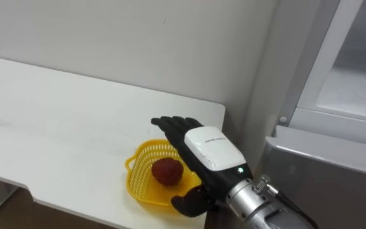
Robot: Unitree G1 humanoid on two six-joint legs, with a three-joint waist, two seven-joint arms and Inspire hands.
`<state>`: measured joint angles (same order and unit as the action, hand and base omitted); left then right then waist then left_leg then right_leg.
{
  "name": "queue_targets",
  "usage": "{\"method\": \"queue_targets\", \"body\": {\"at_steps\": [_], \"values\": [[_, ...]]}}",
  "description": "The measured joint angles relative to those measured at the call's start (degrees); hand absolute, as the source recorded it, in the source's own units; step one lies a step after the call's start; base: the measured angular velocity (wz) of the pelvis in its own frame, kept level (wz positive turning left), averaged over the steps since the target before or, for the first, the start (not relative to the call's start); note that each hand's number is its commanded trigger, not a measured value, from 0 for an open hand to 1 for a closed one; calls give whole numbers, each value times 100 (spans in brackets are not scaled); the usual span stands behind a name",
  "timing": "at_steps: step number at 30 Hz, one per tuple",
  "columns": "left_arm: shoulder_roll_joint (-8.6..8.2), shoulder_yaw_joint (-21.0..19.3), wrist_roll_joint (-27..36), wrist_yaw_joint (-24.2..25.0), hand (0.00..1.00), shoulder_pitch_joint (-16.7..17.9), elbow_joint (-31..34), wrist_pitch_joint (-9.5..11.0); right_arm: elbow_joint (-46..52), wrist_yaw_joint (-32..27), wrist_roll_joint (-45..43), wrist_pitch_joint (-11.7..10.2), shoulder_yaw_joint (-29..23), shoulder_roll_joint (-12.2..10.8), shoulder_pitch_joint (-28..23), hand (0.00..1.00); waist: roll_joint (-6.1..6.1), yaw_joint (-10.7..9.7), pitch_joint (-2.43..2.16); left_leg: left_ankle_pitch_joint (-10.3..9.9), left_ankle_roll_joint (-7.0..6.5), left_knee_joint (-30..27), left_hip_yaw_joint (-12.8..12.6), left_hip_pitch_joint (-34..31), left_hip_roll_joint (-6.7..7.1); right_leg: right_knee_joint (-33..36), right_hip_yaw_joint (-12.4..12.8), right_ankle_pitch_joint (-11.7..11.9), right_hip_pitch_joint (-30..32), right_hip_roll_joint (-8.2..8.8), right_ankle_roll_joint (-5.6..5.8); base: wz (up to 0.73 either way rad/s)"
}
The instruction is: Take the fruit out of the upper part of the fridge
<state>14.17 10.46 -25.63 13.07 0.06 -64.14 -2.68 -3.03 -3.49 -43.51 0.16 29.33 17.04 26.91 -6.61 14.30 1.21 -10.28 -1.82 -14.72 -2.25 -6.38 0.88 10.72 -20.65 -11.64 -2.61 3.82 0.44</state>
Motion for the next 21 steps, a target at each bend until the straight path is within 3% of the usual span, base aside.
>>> {"method": "queue_targets", "body": {"at_steps": [12, 17, 21], "values": [[-34, -44, 16, -16, 0, 8, -2, 1, 90, -3, 315, -12, -148, -27, 0, 0, 89, -63, -8, -1, -2, -50, 0, -26, 0, 3, -1, 0, 23, 3, 0, 0], [-73, -128, 10, -85, 0, 57, 3, 15, 890, -9, 838, -49, -455, -61, -1, 0, 215, -237, -44, -2, -4, -28, -52, 20, -3, 1, 7, 0, 1, 5, 0, -3], [-80, -132, 16, -117, 0, 100, 2, 25, 1357, -52, 1236, -250, -636, -73, -2, 0, 219, -379, -54, 1, -1, 27, -77, 167, -8, -3, 13, 0, -116, 4, 0, -4]]}}
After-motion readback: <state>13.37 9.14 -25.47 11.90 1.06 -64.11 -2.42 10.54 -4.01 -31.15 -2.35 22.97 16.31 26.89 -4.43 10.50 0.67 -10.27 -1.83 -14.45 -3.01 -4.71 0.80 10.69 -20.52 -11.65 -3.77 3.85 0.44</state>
